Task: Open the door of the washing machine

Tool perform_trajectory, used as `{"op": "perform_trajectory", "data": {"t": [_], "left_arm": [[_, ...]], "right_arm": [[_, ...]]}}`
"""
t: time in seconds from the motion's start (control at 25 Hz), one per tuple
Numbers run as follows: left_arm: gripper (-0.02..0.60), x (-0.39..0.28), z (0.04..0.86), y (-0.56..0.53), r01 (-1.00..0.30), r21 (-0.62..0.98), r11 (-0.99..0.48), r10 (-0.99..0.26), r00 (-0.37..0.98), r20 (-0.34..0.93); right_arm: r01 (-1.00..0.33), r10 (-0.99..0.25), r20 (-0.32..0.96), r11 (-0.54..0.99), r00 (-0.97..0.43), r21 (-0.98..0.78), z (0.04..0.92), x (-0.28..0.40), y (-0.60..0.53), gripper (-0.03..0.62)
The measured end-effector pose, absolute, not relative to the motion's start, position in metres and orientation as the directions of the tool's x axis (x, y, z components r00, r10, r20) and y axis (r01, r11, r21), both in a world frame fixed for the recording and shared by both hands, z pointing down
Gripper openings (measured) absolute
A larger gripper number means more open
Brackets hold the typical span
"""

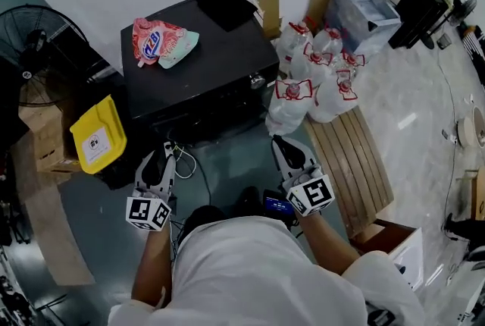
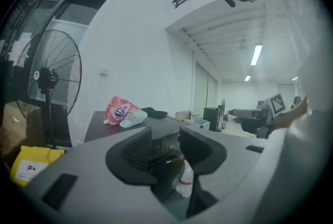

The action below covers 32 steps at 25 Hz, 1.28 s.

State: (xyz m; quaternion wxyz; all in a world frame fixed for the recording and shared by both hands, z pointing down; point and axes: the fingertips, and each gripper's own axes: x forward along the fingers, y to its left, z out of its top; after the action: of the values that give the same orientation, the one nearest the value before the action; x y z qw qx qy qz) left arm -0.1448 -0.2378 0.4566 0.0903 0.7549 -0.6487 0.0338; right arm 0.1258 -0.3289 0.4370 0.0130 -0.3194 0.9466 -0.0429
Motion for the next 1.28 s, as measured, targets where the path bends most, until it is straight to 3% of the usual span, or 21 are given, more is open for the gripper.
{"op": "perform_trajectory", "data": {"t": [0.6, 1.28], "left_arm": [[0.172, -0.198, 0.510, -0.262, -0.985, 0.169, -0.026, -0.967, 0.068, 0.245], [0.195, -0.255, 0.665, -0.325, -0.956, 0.121, -0.268, -0.826, 0.292, 0.481]], "right_arm": [[-0.494, -0.487, 0.084, 0.861, -0.869, -0.124, 0.468, 0.053, -0.395, 0.038], [-0.544, -0.531, 0.170, 0.838, -0.831, -0.043, 0.467, -0.048, -0.486, 0.038]]}}
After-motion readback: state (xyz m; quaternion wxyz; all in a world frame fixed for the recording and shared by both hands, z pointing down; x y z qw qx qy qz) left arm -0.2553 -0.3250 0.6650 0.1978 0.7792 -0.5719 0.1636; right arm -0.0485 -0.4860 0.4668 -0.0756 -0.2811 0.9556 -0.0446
